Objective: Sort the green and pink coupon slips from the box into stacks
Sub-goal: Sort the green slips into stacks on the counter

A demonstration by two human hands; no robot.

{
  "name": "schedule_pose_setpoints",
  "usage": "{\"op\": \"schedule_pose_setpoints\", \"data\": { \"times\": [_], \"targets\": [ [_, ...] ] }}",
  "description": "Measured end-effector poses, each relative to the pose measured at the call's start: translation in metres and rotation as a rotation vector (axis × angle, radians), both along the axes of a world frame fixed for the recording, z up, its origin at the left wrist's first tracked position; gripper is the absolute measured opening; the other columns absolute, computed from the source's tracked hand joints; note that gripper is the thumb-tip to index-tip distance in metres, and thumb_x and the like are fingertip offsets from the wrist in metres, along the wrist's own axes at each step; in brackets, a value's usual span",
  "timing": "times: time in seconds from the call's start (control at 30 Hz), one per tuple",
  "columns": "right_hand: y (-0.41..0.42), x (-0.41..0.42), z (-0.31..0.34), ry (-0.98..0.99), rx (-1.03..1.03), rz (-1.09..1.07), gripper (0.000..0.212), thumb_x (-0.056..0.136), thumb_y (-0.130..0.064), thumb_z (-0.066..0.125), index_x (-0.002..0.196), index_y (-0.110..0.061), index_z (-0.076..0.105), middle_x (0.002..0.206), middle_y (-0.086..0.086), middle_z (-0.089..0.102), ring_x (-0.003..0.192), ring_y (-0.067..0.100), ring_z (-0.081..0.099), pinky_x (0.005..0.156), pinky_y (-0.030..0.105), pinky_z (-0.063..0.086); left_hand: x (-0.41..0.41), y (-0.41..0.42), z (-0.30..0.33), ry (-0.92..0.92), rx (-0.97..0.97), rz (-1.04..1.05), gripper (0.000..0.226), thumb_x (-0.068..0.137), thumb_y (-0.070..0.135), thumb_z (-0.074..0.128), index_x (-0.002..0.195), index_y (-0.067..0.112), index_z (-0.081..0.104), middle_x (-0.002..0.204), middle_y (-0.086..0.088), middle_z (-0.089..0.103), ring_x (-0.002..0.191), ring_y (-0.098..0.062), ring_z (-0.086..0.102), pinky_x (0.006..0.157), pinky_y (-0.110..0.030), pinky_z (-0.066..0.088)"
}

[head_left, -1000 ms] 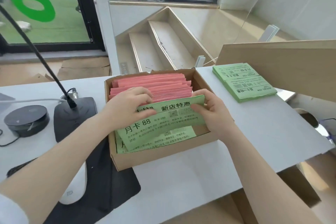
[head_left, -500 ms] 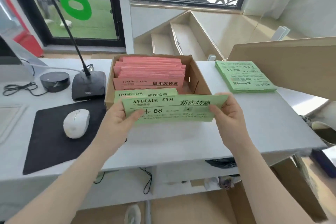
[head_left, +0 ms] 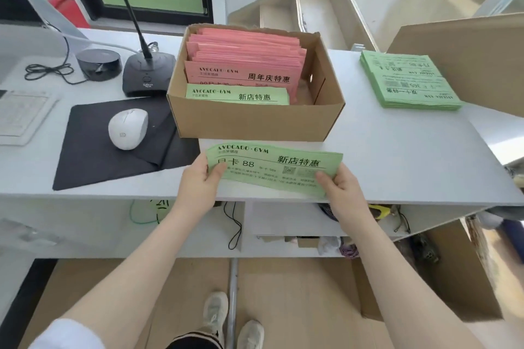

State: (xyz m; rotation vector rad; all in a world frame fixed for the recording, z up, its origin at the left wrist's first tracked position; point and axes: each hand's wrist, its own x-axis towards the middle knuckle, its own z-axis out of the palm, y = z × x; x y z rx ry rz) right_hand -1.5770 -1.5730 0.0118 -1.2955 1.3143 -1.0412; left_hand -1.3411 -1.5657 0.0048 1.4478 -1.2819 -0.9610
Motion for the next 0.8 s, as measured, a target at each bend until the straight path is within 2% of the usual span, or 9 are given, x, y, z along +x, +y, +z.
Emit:
{"op": "schedule_pose_setpoints", "data": {
  "times": [0.2, 0.3, 0.37, 0.47, 0.57, 0.6, 0.67, 0.73, 0.8],
  "targets": [
    [-0.006, -0.016, 0.038, -0.057, -0.055, -0.172, 0.025, 0.088, 0.004, 0.055, 0.099, -0.018, 0.060, 0.093, -0.009, 0.068, 0.081, -0.004, 0.064, 0.071, 0.016, 0.048, 0.000, -0.016, 0.045, -0.206, -0.217, -0.139, 0.027, 0.093, 0.008, 0.050, 0.100, 0.033, 0.055, 0.086, 0.021, 0.065, 0.077, 0.008, 0.056, 0.070, -0.006, 0.042],
    [-0.011, -0.025, 0.055, 0.031, -0.102, -0.311, 0.034, 0.088, -0.009, 0.059, 0.116, -0.023, 0.046, 0.112, -0.005, 0.059, 0.101, -0.002, 0.054, 0.086, 0.016, 0.036, -0.003, -0.031, 0.071, -0.297, -0.259, -0.245, 0.021, 0.092, 0.008, 0.052, 0.104, 0.023, 0.060, 0.084, 0.010, 0.066, 0.066, -0.004, 0.053, 0.064, -0.009, 0.039],
    [-0.013, -0.025, 0.070, 0.179, -0.201, -0.360, 0.044, 0.087, -0.019, 0.062, 0.122, -0.032, 0.041, 0.125, -0.009, 0.049, 0.117, 0.003, 0.041, 0.087, 0.008, 0.027, -0.008, -0.042, 0.088, -0.352, -0.275, -0.324, 0.019, 0.092, 0.009, 0.052, 0.106, 0.018, 0.061, 0.085, 0.006, 0.066, 0.064, -0.006, 0.053, 0.064, -0.011, 0.041],
    [-0.015, -0.011, 0.100, 0.455, -0.434, -0.246, 0.030, 0.087, -0.023, 0.059, 0.115, -0.031, 0.054, 0.121, -0.009, 0.054, 0.115, 0.003, 0.041, 0.091, 0.002, 0.026, -0.025, -0.056, 0.113, -0.443, -0.379, -0.461, 0.021, 0.093, 0.007, 0.049, 0.101, 0.023, 0.060, 0.092, 0.009, 0.065, 0.081, -0.007, 0.059, 0.072, -0.013, 0.046],
    [-0.016, 0.007, 0.124, 0.648, -0.552, -0.063, 0.031, 0.088, -0.022, 0.046, 0.115, -0.020, 0.061, 0.110, -0.002, 0.063, 0.095, 0.006, 0.054, 0.085, 0.018, 0.043, -0.042, -0.070, 0.128, -0.587, -0.495, -0.537, 0.020, 0.092, 0.009, 0.050, 0.105, 0.019, 0.062, 0.096, 0.007, 0.066, 0.088, -0.013, 0.059, 0.076, -0.027, 0.048],
    [-0.016, 0.011, 0.129, 0.742, -0.562, -0.033, 0.035, 0.088, -0.020, 0.042, 0.119, -0.019, 0.059, 0.109, -0.001, 0.065, 0.089, 0.010, 0.057, 0.078, 0.027, 0.047, -0.047, -0.075, 0.130, -0.607, -0.513, -0.559, 0.021, 0.092, 0.010, 0.051, 0.106, 0.018, 0.063, 0.096, 0.005, 0.068, 0.088, -0.016, 0.061, 0.076, -0.033, 0.049],
    [-0.019, 0.015, 0.133, 0.982, -0.670, -0.086, 0.036, 0.086, -0.016, 0.043, 0.119, -0.020, 0.058, 0.102, 0.002, 0.068, 0.078, 0.024, 0.061, 0.061, 0.033, 0.047, -0.056, -0.084, 0.131, -0.607, -0.552, -0.588, 0.022, 0.089, 0.012, 0.056, 0.108, 0.017, 0.065, 0.095, 0.001, 0.070, 0.086, -0.020, 0.064, 0.074, -0.038, 0.050],
    [-0.026, 0.010, 0.133, 1.136, -0.752, -0.189, 0.027, 0.083, -0.012, 0.050, 0.107, -0.017, 0.061, 0.087, 0.004, 0.069, 0.067, 0.030, 0.060, 0.052, 0.030, 0.043, -0.067, -0.092, 0.131, -0.567, -0.549, -0.581, 0.021, 0.085, 0.016, 0.063, 0.105, 0.018, 0.066, 0.091, 0.000, 0.071, 0.082, -0.020, 0.065, 0.073, -0.036, 0.051],
    [-0.034, -0.002, 0.134, 1.123, -0.661, -0.242, 0.016, 0.087, -0.010, 0.053, 0.100, -0.015, 0.061, 0.082, 0.003, 0.066, 0.067, 0.029, 0.058, 0.054, 0.032, 0.044, -0.079, -0.100, 0.133, -0.484, -0.482, -0.543, 0.014, 0.080, 0.021, 0.069, 0.094, 0.018, 0.068, 0.081, 0.004, 0.070, 0.074, -0.012, 0.064, 0.069, -0.026, 0.049]
  ]
}}
